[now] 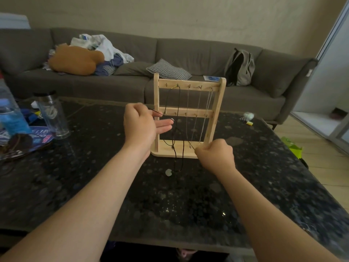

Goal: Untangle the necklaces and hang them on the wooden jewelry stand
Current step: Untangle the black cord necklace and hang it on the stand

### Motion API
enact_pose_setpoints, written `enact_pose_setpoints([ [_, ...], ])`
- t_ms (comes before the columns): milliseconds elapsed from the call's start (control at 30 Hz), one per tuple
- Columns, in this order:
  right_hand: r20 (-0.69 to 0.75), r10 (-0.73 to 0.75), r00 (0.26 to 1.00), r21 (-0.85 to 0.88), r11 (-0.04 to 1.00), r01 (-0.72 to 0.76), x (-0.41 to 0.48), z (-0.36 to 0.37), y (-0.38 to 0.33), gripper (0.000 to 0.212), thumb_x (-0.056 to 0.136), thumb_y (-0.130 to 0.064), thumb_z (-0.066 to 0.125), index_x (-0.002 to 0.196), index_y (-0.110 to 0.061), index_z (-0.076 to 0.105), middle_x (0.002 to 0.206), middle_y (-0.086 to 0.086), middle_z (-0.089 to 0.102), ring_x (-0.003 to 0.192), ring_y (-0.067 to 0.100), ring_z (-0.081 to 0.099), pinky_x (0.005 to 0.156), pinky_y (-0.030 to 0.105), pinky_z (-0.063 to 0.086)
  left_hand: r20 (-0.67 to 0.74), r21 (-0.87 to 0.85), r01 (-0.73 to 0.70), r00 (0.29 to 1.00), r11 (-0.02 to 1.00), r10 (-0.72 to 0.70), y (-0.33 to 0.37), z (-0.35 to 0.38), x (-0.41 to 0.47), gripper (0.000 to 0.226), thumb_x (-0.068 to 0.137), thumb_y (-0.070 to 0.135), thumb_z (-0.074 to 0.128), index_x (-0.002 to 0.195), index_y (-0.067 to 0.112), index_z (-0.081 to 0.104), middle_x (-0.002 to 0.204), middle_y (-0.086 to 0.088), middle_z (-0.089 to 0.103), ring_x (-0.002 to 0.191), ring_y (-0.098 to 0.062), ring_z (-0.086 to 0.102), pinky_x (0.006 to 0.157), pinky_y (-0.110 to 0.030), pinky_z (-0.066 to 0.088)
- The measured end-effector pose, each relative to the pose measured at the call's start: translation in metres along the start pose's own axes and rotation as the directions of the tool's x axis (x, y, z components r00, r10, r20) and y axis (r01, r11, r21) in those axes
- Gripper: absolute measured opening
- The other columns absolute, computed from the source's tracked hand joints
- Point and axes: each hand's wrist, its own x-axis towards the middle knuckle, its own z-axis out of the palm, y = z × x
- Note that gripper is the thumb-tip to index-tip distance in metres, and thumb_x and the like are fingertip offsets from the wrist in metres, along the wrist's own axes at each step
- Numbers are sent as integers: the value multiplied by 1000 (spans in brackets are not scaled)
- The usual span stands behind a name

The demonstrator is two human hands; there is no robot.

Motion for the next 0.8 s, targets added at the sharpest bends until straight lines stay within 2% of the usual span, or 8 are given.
enact_pose_setpoints([
  [100, 15, -119, 993, -17, 993, 120, -8, 1, -6, 13, 94, -10, 72, 107, -11, 73, 107, 5, 71, 85, 15, 70, 75, 30, 63, 60, 5, -8, 998, 1000, 8, 3, 3, -6, 20, 119, 26, 35, 106, 26, 51, 105, -15, 73, 79, -30, 83, 78, -48, 69],
  [167, 24, -218, 976, 73, 974, 215, -15, 2, -15, 24, 98, -5, 66, 117, -16, 74, 113, 0, 69, 91, 7, 65, 76, 22, 57, 91, 6, -33, 995, 999, 32, 4, 5, -7, 20, 119, 26, 34, 105, 32, 47, 106, -17, 73, 79, -32, 83, 76, -48, 69],
  [300, 56, -402, 914, 283, 884, 372, -27, 2, -30, 28, 103, -17, 56, 125, -25, 73, 114, -8, 73, 108, 7, 66, 88, 25, 53, 118, 42, -44, 992, 998, 39, 6, 3, -9, 20, 119, 27, 34, 104, 34, 47, 105, -16, 72, 78, -31, 83, 72, -45, 68],
  [367, 99, -441, 892, 304, 867, 395, -30, 3, -34, 22, 105, -24, 59, 121, -22, 73, 107, -9, 73, 104, 5, 66, 85, 22, 51, 119, 51, -35, 993, 998, 29, 7, 2, -9, 21, 119, 28, 35, 104, 29, 50, 103, -16, 72, 77, -30, 83, 68, -42, 68],
  [567, 9, -512, 859, 269, 828, 491, -32, 5, -33, 17, 108, -31, 62, 112, -22, 75, 92, -10, 73, 87, 4, 68, 76, 20, 50, -45, 73, 40, 998, 997, -37, 6, -5, 1, 22, 117, 26, 38, 124, 16, 56, 102, -14, 75, 80, -25, 83, 79, -44, 69],
  [633, -27, -536, 844, 262, 811, 524, -32, 4, -34, 18, 108, -31, 63, 115, -22, 76, 93, -11, 74, 87, 3, 68, 76, 18, 51, -104, 246, -2, 994, 969, 28, 2, -7, 5, 18, 114, 20, 45, 115, 20, 62, 110, -6, 76, 92, -17, 79, 90, -39, 65],
  [733, -32, -559, 829, 267, 794, 546, -33, 4, -37, 18, 108, -30, 63, 116, -21, 76, 85, -12, 72, 75, -2, 65, 67, 11, 46, 43, 560, -193, 978, 806, 204, 2, -8, 1, 30, 113, 15, 44, 116, 20, 74, 119, 12, 65, 113, -3, 54, 100, -26, 41],
  [800, -28, -575, 818, 279, 781, 559, -33, 6, -39, 17, 108, -28, 62, 112, -20, 76, 72, -12, 66, 62, -4, 59, 58, 10, 44, 231, 576, -306, 950, 758, 209, 3, -5, -2, 38, 114, 17, 40, 114, 20, 79, 119, 15, 65, 117, -1, 51, 99, -22, 36],
])
